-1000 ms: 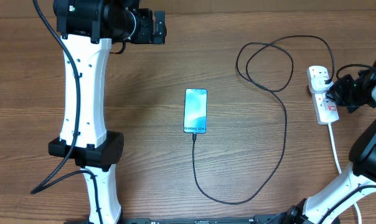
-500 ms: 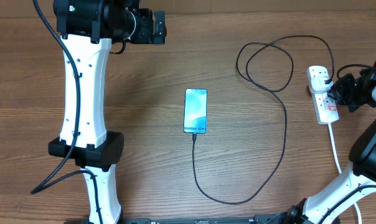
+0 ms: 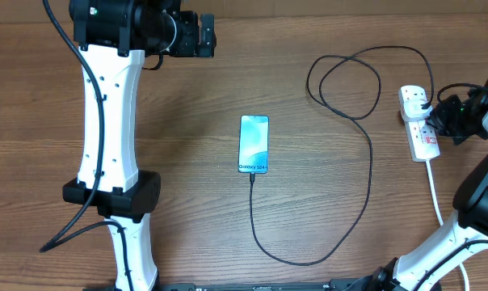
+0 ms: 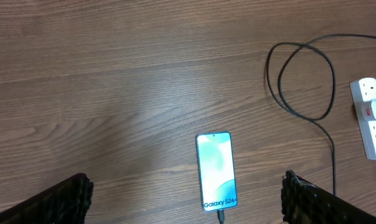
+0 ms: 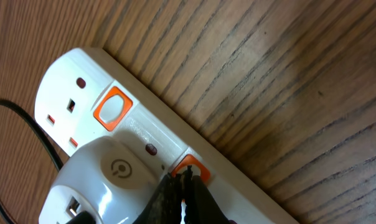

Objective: Plug charger to phone and switch on socket
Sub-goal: 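Move the right gripper to the power strip switch beside the charger, then press the orange socket switch down with the right gripper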

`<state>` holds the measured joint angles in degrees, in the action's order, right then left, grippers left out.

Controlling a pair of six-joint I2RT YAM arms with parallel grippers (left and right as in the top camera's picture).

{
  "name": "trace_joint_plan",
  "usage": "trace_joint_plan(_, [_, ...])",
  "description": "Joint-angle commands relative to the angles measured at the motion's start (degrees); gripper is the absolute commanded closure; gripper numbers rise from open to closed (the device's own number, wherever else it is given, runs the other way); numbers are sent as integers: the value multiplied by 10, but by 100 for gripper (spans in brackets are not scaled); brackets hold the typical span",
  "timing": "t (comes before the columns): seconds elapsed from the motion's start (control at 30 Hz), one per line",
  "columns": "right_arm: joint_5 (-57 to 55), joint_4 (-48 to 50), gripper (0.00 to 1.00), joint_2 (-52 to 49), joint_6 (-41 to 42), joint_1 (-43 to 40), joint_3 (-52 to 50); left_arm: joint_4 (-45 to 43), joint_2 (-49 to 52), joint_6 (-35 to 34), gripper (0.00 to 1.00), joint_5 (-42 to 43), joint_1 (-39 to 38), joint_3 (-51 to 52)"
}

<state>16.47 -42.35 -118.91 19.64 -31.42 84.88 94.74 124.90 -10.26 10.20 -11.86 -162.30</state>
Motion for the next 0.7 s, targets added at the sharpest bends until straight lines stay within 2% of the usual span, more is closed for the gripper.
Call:
trace_joint_plan(0.0, [9, 12, 92, -9, -2, 3, 6, -1, 4, 6, 0, -8, 3, 2])
trace_joint_plan(0.67, [20, 21, 92, -10, -47, 14, 6, -1, 4, 6, 0, -8, 3, 2])
